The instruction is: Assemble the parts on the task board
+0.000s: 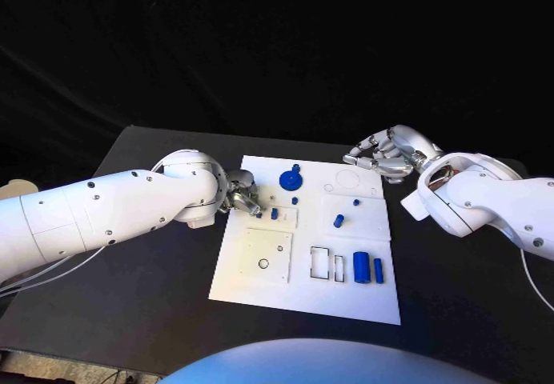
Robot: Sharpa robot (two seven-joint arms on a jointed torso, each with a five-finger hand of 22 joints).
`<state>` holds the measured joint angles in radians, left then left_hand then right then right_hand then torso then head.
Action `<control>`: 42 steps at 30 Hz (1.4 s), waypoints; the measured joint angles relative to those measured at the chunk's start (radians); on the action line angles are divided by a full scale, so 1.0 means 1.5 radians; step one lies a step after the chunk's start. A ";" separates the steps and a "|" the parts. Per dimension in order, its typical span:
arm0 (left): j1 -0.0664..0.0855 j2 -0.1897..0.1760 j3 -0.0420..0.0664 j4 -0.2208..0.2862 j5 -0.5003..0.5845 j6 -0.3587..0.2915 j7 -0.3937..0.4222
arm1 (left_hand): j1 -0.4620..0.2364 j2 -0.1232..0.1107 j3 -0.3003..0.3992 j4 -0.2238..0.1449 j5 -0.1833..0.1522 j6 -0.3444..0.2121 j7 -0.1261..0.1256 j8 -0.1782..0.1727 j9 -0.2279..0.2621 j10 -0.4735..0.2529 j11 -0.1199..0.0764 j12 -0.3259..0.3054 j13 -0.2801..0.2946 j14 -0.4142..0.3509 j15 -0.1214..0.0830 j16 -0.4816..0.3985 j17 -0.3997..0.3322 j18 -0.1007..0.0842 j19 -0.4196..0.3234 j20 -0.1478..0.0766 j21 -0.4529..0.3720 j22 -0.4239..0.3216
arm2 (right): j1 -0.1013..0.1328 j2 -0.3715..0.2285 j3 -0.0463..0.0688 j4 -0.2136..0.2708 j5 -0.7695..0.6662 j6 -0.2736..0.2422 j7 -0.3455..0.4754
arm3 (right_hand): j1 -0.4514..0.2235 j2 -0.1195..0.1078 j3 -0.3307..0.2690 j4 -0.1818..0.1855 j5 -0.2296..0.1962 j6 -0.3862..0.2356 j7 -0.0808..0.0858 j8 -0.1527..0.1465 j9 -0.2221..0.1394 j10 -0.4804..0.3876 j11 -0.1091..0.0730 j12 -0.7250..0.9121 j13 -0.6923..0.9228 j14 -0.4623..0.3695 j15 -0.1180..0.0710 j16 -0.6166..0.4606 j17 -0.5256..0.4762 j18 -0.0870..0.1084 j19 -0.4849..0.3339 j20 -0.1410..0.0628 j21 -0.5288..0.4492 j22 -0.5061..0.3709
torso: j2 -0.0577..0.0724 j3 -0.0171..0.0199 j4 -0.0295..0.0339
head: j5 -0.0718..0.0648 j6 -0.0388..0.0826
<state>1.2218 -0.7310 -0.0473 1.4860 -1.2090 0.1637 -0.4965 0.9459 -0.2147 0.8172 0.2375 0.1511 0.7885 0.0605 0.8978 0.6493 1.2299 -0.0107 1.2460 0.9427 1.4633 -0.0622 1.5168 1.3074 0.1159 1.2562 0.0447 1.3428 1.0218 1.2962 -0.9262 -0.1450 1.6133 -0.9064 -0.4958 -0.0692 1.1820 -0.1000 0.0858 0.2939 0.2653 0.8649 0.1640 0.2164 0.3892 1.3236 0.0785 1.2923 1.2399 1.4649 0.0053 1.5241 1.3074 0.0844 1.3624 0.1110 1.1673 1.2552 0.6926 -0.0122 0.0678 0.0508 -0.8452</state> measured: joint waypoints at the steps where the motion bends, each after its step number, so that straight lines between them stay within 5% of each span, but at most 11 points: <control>1: 0.000 0.000 0.000 0.000 0.000 0.000 0.000 | 0.000 0.000 -0.003 0.003 0.000 0.000 0.000 0.000 0.000 0.000 0.000 0.000 0.001 0.000 0.000 0.000 0.000 0.000 0.000 0.000 0.000 0.000 | 0.000 0.000 0.000 0.000 0.000 0.000 0.000 | 0.000 0.000 0.000 0.000 0.000 0.000 0.000 0.000 0.000 0.000 0.000 0.000 0.000 0.000 0.000 0.000 0.000 0.000 0.000 0.000 0.000 0.000 | 0.000 0.0000 0.0000 | 0.000 0.000; 21: 0.000 -0.003 0.000 0.000 0.001 -0.002 -0.001 | -0.006 -0.001 -0.042 0.029 0.000 0.000 0.000 -0.003 -0.001 0.000 0.000 0.000 0.003 0.000 0.000 0.000 0.000 0.000 0.002 0.002 0.000 0.000 | 0.000 -0.001 0.000 0.000 -0.001 0.000 -0.001 | 0.000 0.000 -0.004 0.000 0.000 0.000 0.000 0.000 0.000 0.000 0.000 0.000 0.000 0.000 0.000 0.000 0.000 0.000 0.000 0.000 0.000 0.000 | 0.000 -0.0004 0.0000 | -0.001 -0.001; 27: -0.002 -0.014 0.008 0.010 0.015 -0.021 -0.001 | -0.016 0.004 -0.063 0.036 0.000 0.002 0.003 -0.009 -0.003 -0.003 0.003 -0.002 -0.001 0.000 0.000 0.000 0.000 0.000 0.002 0.002 -0.002 -0.004 | 0.000 -0.001 0.000 0.000 -0.001 0.000 -0.001 | 0.000 0.000 -0.004 0.000 0.000 0.000 0.000 0.000 0.000 0.000 0.000 0.000 0.000 0.000 0.000 0.000 0.000 0.000 0.000 0.000 0.000 0.000 | 0.000 -0.0008 -0.0003 | -0.003 0.001; 35: 0.000 -0.031 0.026 0.020 0.060 -0.100 0.013 | -0.065 0.000 -0.191 0.037 -0.003 -0.044 0.025 -0.035 -0.012 -0.079 0.023 -0.042 -0.070 0.001 0.013 -0.018 0.000 0.001 -0.052 0.012 -0.055 -0.094 | -0.001 -0.002 0.000 -0.001 -0.001 0.000 -0.001 | 0.000 0.000 -0.007 0.000 0.000 0.000 0.000 0.003 0.000 0.000 0.000 0.000 0.000 0.000 0.000 0.000 0.000 0.000 0.000 0.000 0.000 0.000 | 0.001 -0.0004 -0.0010 | -0.006 0.001; 37: 0.001 -0.033 0.028 0.020 0.070 -0.124 0.027 | -0.056 0.009 -0.211 0.037 -0.003 -0.063 0.032 -0.042 -0.015 -0.124 0.032 -0.069 -0.116 -0.003 0.022 -0.040 -0.015 0.019 -0.091 0.018 -0.090 -0.154 | -0.001 -0.002 0.000 -0.001 -0.001 0.000 -0.001 | 0.000 0.000 -0.007 0.000 0.000 0.000 0.000 0.003 0.000 0.000 0.000 0.000 0.000 0.000 0.000 0.000 0.000 0.000 0.000 0.000 0.000 0.000 | 0.001 -0.0004 -0.0010 | -0.007 0.000; 39: 0.001 -0.033 0.028 0.021 0.075 -0.142 0.047 | -0.016 0.021 -0.225 0.037 0.002 -0.089 0.045 -0.049 -0.024 -0.181 0.044 -0.094 -0.164 -0.035 0.036 -0.079 -0.075 0.035 -0.148 0.029 -0.146 -0.241 | -0.001 -0.002 0.000 -0.001 -0.001 0.000 -0.001 | 0.000 0.000 -0.007 0.000 0.000 0.000 0.000 0.003 0.000 0.000 0.000 0.000 0.000 0.000 0.000 0.000 0.000 0.000 0.000 0.000 0.000 0.000 | 0.001 -0.0004 -0.0010 | -0.009 0.000; 42: 0.001 -0.027 0.029 0.018 0.074 -0.167 0.092 | 0.068 0.020 -0.238 0.035 0.002 -0.112 0.059 -0.062 -0.046 -0.230 0.058 -0.106 -0.189 -0.080 0.048 -0.119 -0.148 0.037 -0.181 0.042 -0.193 -0.292 | -0.001 -0.002 0.000 -0.001 -0.001 0.000 -0.001 | 0.000 0.000 -0.007 0.000 0.000 0.000 0.000 0.003 0.000 0.000 0.000 0.000 -0.001 0.000 0.000 0.000 0.000 0.000 0.000 0.000 -0.003 0.000 | 0.001 -0.0011 -0.0010 | -0.011 -0.001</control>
<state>1.2230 -0.7712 -0.0041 1.5132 -1.0973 -0.0864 -0.3583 1.0478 -0.1842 0.4601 0.2906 0.1547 0.6210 0.1491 0.8048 0.5800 0.8854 0.0759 1.0870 0.6584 1.3431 0.0097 1.3379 1.0857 0.1708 0.9849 0.1075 1.0540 0.5835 1.2946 -0.9292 -0.1450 1.6122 -0.9080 -0.4959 -0.0715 1.1820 -0.1001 0.0746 0.2940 0.2653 0.8649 0.1640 0.2204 0.3899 1.3236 0.0785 1.2923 1.2387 1.4649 0.0053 1.5241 1.3073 0.0844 1.3624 0.1110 1.1627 1.2545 0.6944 -0.0138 0.0663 0.0342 -0.8464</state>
